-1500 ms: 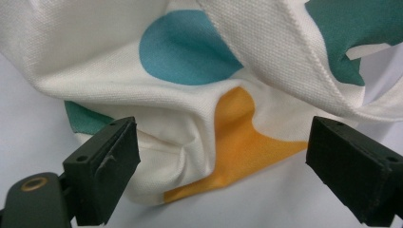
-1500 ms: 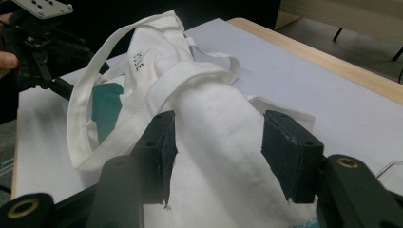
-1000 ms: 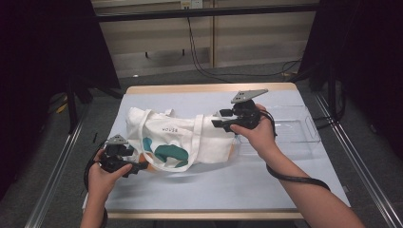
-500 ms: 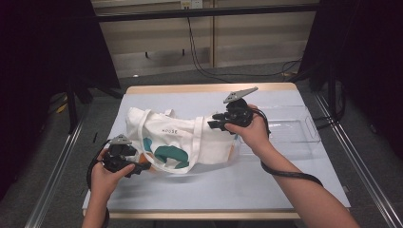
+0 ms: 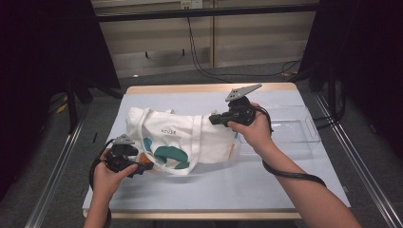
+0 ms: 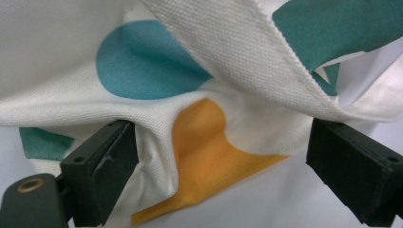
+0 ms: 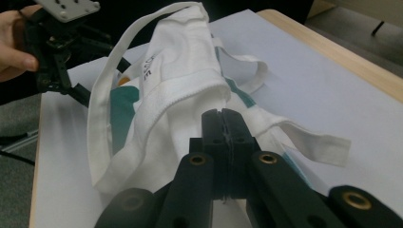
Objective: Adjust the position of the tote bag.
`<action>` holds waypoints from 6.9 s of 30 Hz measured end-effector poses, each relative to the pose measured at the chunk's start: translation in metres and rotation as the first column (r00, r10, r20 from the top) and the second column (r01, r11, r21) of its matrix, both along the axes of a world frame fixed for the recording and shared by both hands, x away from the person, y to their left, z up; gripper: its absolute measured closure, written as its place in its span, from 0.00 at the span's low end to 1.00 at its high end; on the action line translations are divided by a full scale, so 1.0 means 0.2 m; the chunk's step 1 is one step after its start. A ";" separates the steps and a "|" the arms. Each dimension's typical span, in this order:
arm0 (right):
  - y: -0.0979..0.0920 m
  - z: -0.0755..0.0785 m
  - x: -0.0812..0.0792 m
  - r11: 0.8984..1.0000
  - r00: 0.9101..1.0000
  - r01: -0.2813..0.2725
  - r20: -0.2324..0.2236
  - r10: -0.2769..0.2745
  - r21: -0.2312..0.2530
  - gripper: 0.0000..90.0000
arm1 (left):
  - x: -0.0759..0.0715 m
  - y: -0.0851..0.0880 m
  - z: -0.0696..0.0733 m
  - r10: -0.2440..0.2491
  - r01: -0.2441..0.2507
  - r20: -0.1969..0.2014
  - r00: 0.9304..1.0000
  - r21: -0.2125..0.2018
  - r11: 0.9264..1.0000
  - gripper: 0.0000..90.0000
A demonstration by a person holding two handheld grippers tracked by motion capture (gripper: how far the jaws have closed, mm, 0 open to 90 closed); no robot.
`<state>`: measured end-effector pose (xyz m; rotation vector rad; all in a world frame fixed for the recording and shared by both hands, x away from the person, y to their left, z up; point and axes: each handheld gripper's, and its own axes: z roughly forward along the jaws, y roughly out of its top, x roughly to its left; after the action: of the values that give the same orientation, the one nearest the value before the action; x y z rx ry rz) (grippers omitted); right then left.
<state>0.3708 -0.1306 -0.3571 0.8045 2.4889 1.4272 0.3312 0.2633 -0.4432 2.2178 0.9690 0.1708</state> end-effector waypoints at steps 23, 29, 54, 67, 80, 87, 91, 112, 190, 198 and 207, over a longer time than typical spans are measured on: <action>0.05 -0.03 -0.04 0.997 0.997 -0.063 -0.048 0.066 0.054 0.73 | 0.01 -0.05 -0.03 0.007 -0.007 -0.012 1.000 0.015 1.000 0.09; 0.12 -0.09 0.03 0.997 0.995 -0.027 -0.097 0.034 0.076 0.77 | 0.01 -0.05 -0.03 0.003 -0.002 -0.006 1.000 0.019 1.000 0.09; 0.08 -0.03 -0.03 0.996 0.999 -0.033 0.009 0.033 0.080 0.97 | -0.01 0.06 0.03 0.064 -0.063 0.026 0.998 -0.036 0.997 0.15; 0.08 -0.03 -0.02 0.997 1.000 -0.031 0.008 0.030 0.076 0.97 | -0.05 0.09 0.12 0.054 -0.051 0.040 0.998 -0.077 0.996 0.21; 0.08 -0.03 -0.02 0.997 1.000 -0.027 0.009 0.027 0.077 0.97 | -0.04 0.07 0.19 0.055 -0.052 0.058 0.997 -0.050 0.997 0.31; 0.08 -0.05 -0.02 0.997 1.000 -0.026 0.006 0.026 0.078 0.98 | -0.06 0.08 0.23 0.049 -0.044 0.068 0.996 -0.081 0.996 0.39; 0.08 -0.04 -0.02 0.996 1.000 -0.027 0.008 0.026 0.081 0.98 | -0.06 0.04 0.24 0.023 -0.016 0.075 0.997 -0.087 0.996 0.51; 0.08 -0.03 -0.03 0.997 0.999 -0.032 0.014 0.031 0.075 0.98 | -0.03 -0.24 0.26 -0.059 0.065 0.071 0.996 -0.078 0.995 0.92; 0.09 -0.04 -0.12 0.986 0.994 -0.109 0.001 0.110 0.130 0.98 | 0.00 -0.39 0.34 0.007 0.006 0.140 0.990 -0.093 0.996 0.50; 0.08 -0.03 -0.12 0.984 0.994 -0.108 0.005 0.108 0.140 0.98 | -0.01 -0.41 0.39 0.021 -0.007 0.191 0.981 -0.074 0.997 0.35; 0.08 -0.01 -0.13 0.981 0.992 -0.125 0.009 0.125 0.147 0.98 | 0.02 -0.52 0.37 0.010 -0.005 0.214 0.977 -0.026 1.000 0.23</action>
<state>0.3454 -0.1145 -0.3595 0.6826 2.4970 1.6694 0.3356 0.1602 -0.3695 2.1216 0.8559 0.3903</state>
